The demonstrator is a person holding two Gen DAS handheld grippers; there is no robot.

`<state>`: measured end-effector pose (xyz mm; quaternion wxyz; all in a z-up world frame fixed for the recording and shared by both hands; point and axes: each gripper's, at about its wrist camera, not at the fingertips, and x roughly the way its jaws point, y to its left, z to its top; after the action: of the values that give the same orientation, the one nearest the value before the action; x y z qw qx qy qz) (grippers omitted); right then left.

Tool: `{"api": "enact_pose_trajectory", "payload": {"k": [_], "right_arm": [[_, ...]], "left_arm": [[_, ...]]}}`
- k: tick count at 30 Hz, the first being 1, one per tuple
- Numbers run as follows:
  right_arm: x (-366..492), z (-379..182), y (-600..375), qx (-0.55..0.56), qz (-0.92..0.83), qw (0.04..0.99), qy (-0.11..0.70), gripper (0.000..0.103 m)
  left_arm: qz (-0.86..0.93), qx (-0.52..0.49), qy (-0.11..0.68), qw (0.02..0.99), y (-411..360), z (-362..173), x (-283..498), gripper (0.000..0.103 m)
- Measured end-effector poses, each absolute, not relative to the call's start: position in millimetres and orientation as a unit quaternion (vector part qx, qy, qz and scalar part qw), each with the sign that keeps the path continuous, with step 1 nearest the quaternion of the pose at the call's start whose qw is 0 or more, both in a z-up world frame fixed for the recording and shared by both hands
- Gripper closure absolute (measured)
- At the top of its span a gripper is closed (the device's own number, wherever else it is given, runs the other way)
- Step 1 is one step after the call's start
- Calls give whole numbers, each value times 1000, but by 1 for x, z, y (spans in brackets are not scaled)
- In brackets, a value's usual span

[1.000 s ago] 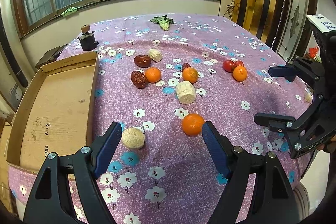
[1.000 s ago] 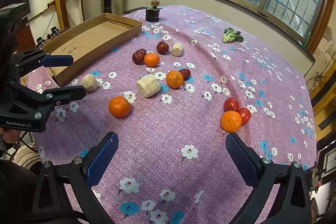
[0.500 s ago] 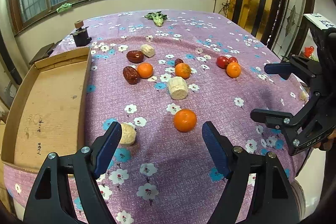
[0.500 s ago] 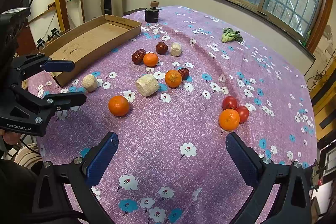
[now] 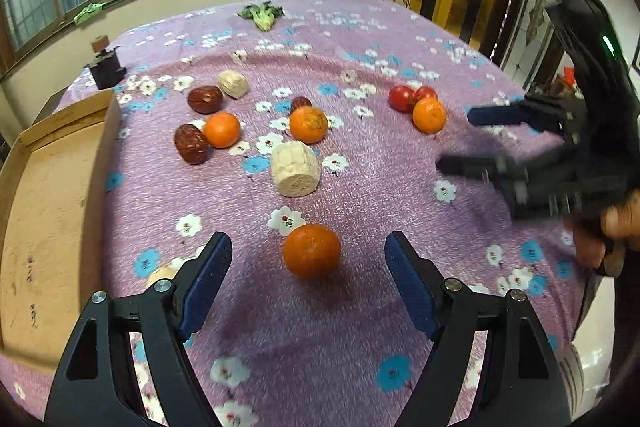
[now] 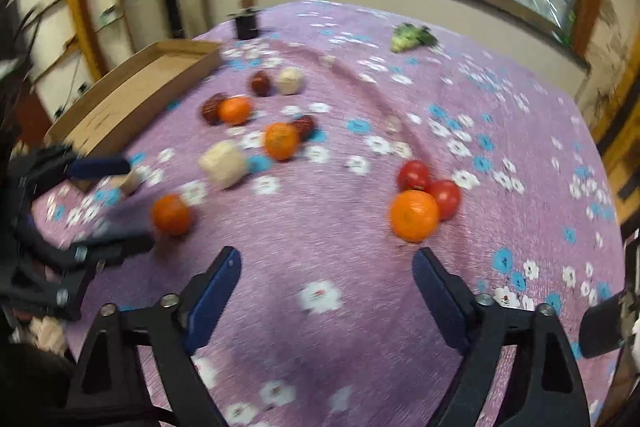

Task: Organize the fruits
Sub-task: 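Move the left gripper to the orange and close on it while the right gripper grasps another orange, then carry both oranges over the cardboard tray and open both grippers to drop them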

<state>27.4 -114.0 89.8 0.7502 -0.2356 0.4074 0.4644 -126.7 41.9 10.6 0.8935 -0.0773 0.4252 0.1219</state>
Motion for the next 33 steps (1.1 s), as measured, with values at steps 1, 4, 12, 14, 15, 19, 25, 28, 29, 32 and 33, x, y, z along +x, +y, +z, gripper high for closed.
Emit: {"api": "enact_pose_trajectory", "payload": {"k": [1, 4, 12, 14, 15, 19, 25, 28, 29, 32, 33], "right_arm": [[40, 86, -113, -218, 455, 754, 421, 26], [68, 79, -110, -179, 444, 758, 443, 38], [89, 66, -99, -196, 414, 774, 437, 47], [87, 65, -99, -209, 407, 775, 437, 51], [86, 64, -99, -212, 405, 775, 437, 56], [82, 63, -102, -205, 412, 770, 442, 66], [68, 74, -111, -172, 432, 764, 447, 67], [55, 85, -115, -157, 449, 759, 445, 67], [51, 88, -116, -154, 453, 758, 443, 67], [35, 96, -114, -150, 467, 754, 437, 67], [30, 98, -113, -148, 472, 751, 437, 67]], "left_arm": [[117, -76, 428, 893, 42, 7, -123, 24], [111, -71, 439, 889, 41, -1, -116, 24], [78, -88, 449, 886, 44, -13, -110, 55], [77, -92, 447, 887, 45, -13, -111, 65], [78, -94, 445, 887, 46, -12, -112, 68], [71, -108, 443, 887, 50, -11, -116, 72], [71, -117, 442, 887, 53, -9, -125, 72], [76, -124, 436, 888, 57, -4, -133, 72], [78, -127, 434, 888, 59, -2, -136, 72], [88, -132, 425, 891, 64, 4, -144, 72], [90, -133, 423, 892, 66, 6, -147, 72]]}}
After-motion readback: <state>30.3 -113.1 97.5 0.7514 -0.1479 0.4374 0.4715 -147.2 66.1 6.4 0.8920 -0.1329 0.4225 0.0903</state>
